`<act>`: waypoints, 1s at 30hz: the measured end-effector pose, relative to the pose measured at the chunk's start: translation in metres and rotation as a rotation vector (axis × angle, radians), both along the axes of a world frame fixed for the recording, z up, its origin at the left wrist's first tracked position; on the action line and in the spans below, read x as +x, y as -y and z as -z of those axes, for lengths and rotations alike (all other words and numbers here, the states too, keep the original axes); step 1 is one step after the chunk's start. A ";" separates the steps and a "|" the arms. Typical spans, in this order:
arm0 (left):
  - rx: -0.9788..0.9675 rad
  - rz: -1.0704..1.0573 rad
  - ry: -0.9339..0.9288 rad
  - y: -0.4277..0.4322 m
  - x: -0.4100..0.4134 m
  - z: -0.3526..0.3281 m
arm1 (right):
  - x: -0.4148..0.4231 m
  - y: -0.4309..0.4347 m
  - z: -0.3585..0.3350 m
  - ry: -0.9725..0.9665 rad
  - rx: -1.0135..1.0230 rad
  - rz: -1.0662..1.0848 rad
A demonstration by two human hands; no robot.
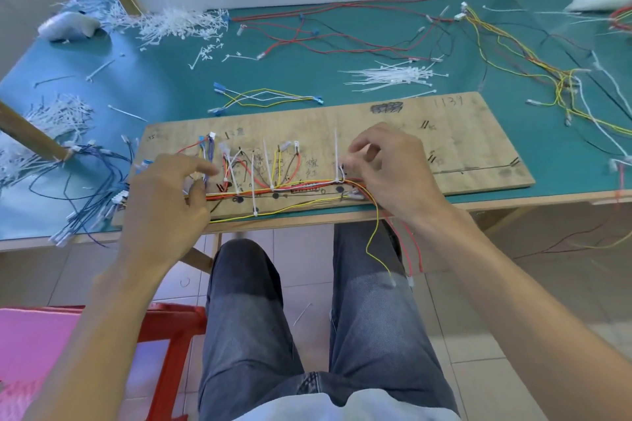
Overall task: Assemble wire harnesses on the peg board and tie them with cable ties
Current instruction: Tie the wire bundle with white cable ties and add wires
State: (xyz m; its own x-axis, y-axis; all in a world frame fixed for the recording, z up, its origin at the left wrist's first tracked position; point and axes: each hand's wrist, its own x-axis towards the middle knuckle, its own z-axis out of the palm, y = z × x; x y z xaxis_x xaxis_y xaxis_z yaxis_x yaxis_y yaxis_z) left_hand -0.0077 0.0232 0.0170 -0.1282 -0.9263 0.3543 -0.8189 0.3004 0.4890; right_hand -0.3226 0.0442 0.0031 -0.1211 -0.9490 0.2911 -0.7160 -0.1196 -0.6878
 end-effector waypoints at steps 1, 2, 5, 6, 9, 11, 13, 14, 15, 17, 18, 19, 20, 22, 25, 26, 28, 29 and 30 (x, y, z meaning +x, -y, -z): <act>-0.066 0.028 0.006 -0.002 -0.007 -0.004 | -0.007 -0.006 -0.004 -0.004 -0.008 0.011; -0.131 0.073 0.018 -0.004 -0.015 -0.008 | -0.014 -0.014 -0.008 -0.027 -0.015 0.012; -0.251 0.275 0.124 -0.013 -0.055 -0.021 | -0.033 -0.042 -0.016 -0.173 -0.002 -0.015; -0.261 0.345 0.172 -0.015 -0.069 -0.023 | -0.038 -0.051 -0.017 -0.206 0.017 -0.024; -0.142 0.494 0.279 -0.020 -0.105 -0.025 | -0.040 -0.071 -0.016 -0.334 0.110 -0.029; -0.021 0.537 0.345 -0.019 -0.119 -0.022 | -0.035 -0.076 -0.011 -0.428 0.164 -0.009; 0.056 0.529 0.408 -0.019 -0.125 -0.017 | -0.028 -0.079 -0.006 -0.441 0.174 0.022; 0.082 0.514 0.425 -0.018 -0.126 -0.015 | -0.025 -0.079 -0.004 -0.433 0.167 0.040; 0.101 0.504 0.436 -0.018 -0.127 -0.014 | -0.023 -0.079 -0.003 -0.419 0.160 0.053; 0.132 0.491 0.439 -0.017 -0.128 -0.012 | -0.021 -0.079 -0.001 -0.368 0.171 0.038; 0.141 0.483 0.431 -0.016 -0.128 -0.012 | -0.021 -0.079 -0.001 -0.333 0.191 0.016; 0.144 0.475 0.419 -0.015 -0.128 -0.011 | -0.022 -0.079 -0.001 -0.300 0.212 -0.001; 0.152 0.469 0.396 -0.013 -0.128 -0.011 | -0.024 -0.079 -0.001 -0.275 0.227 -0.010; 0.193 0.455 0.309 -0.011 -0.129 -0.010 | -0.027 -0.078 -0.002 -0.248 0.238 -0.009; 0.251 0.376 0.128 -0.009 -0.133 -0.011 | -0.028 -0.077 -0.002 -0.245 0.233 0.004; 0.269 0.363 0.081 -0.009 -0.133 -0.011 | -0.028 -0.077 -0.001 -0.241 0.219 0.011; 0.304 0.413 0.062 -0.007 -0.129 -0.013 | -0.031 -0.078 -0.001 -0.213 0.179 0.027; 0.330 0.462 0.080 -0.006 -0.126 -0.014 | -0.032 -0.078 -0.002 -0.191 0.163 0.032; 0.362 0.508 0.105 -0.005 -0.123 -0.015 | -0.034 -0.078 -0.002 -0.169 0.153 0.035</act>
